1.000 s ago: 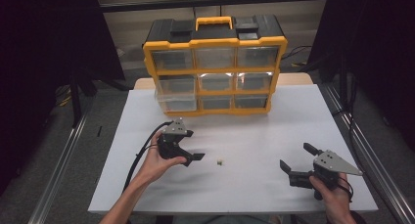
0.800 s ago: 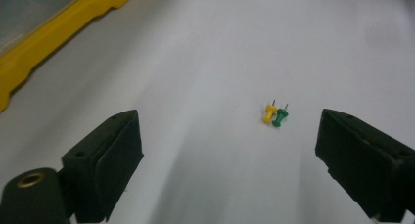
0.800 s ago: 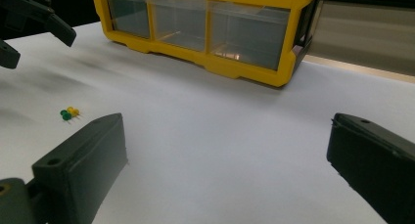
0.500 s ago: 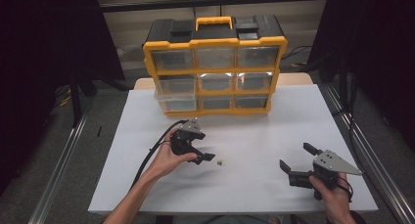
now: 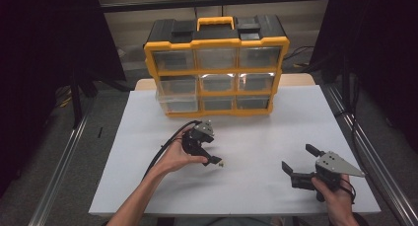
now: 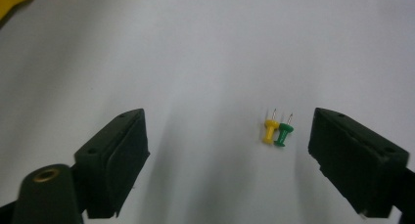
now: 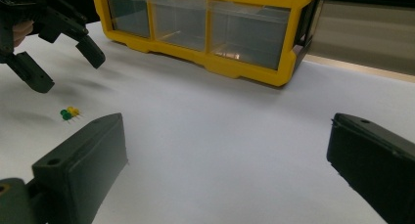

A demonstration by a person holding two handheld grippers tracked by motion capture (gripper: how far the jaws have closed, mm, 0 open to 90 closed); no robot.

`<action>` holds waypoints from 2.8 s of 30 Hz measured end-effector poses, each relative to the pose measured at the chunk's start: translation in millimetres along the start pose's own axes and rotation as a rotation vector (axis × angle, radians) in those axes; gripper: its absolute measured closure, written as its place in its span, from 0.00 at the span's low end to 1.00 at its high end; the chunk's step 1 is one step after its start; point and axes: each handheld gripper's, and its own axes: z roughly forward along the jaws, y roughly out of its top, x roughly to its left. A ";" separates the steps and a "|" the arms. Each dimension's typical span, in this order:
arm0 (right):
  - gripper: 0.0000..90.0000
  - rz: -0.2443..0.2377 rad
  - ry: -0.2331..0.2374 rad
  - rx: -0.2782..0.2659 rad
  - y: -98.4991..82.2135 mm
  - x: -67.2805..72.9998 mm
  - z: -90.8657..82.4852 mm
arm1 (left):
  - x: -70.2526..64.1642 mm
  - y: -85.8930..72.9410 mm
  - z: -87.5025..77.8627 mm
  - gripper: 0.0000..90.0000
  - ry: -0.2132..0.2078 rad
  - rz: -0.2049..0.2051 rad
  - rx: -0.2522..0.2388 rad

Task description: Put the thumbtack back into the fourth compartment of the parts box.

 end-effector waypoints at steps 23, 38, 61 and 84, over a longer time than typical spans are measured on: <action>0.01 0.000 0.001 0.001 0.0 -0.2 -0.1 | 4.3 14.3 21.4 0.51 -0.111 0.058 0.152; 0.01 -0.002 0.000 0.003 -0.1 -0.1 0.2 | 7.9 14.3 23.9 0.71 -0.095 0.075 0.130; 0.01 0.000 0.002 -0.002 -0.1 0.3 -0.6 | 8.2 13.5 24.1 0.92 -0.043 0.094 0.142; 0.01 0.000 -0.004 -0.001 -0.1 -0.2 -0.4 | 5.4 9.2 1.6 0.95 -0.063 0.041 -0.005</action>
